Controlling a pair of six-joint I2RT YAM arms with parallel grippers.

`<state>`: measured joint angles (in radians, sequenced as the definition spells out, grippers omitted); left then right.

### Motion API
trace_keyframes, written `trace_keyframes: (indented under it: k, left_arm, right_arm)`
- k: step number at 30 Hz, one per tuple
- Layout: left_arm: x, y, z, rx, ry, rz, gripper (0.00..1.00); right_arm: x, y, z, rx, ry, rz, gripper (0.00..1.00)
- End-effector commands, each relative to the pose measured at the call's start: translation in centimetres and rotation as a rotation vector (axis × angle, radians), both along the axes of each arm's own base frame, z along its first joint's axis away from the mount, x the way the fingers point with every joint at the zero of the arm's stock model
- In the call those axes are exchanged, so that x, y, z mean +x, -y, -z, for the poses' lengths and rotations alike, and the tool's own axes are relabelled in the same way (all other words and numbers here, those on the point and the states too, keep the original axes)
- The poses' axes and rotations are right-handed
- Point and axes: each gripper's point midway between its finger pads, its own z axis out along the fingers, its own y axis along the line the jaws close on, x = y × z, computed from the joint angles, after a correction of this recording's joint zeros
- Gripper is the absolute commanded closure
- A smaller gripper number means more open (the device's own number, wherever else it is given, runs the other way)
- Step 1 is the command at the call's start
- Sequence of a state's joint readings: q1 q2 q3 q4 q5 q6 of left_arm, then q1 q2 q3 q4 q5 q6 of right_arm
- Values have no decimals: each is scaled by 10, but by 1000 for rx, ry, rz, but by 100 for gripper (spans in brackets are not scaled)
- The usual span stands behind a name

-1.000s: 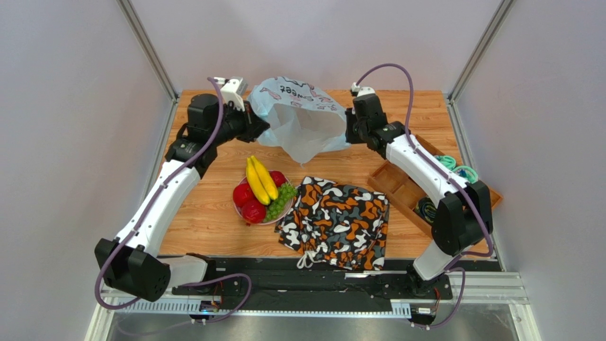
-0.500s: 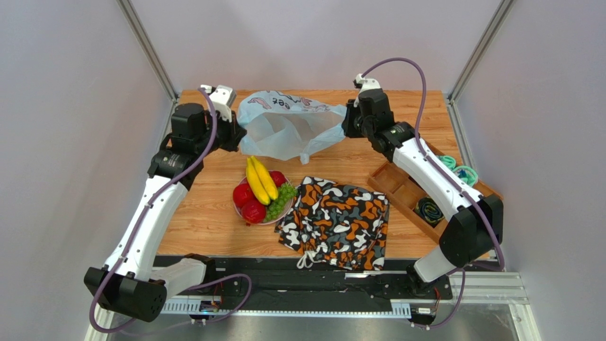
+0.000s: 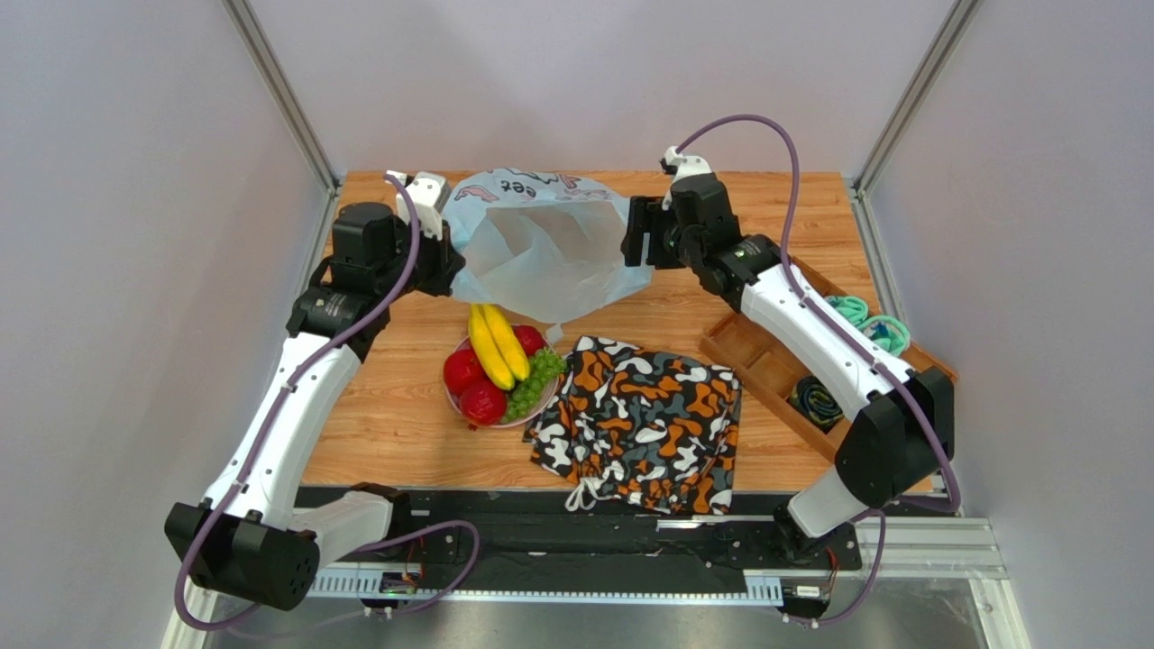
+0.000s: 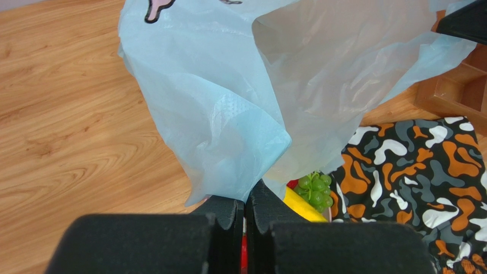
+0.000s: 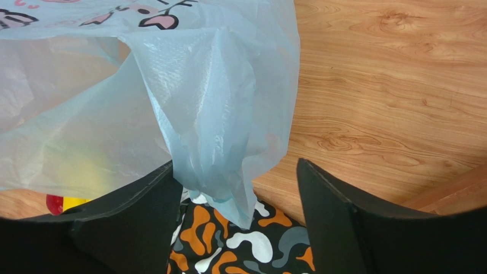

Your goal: Place the fruits into the plastic bag

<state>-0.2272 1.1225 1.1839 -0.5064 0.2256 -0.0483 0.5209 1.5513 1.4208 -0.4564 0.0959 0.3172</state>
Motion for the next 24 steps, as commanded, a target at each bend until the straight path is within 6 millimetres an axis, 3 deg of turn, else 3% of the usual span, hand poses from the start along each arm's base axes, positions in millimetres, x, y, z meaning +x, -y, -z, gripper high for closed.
trace_keyframes:
  k: [1, 3, 6, 11, 12, 16, 20, 24]
  left_arm:
    - [6, 4, -18, -39, 36, 13, 100]
    - [7, 3, -18, -50, 27, 9, 100]
    - [7, -1, -18, -55, 27, 0, 100]
    - [6, -12, -18, -24, 38, -38, 100]
    - [6, -13, -17, -21, 38, -39, 100]
    - [4, -9, -16, -38, 27, -20, 100]
    - [3, -8, -15, -44, 23, -15, 100]
    - [0, -7, -18, -52, 33, -9, 100]
  right_arm:
    - [-22, -4, -65, 29, 158, -43, 22]
    - [-39, -10, -86, 49, 210, -72, 21]
    - [-64, -23, -94, 82, 226, -132, 21]
    - [-106, -72, -68, 240, 109, -266, 21]
    - [-123, -90, -61, 274, 73, -331, 21]
    - [-153, -141, -33, 395, -61, -427, 22]
    - [-174, -173, -5, 481, -216, -474, 24]
    - [-185, -190, 19, 520, -292, -484, 25]
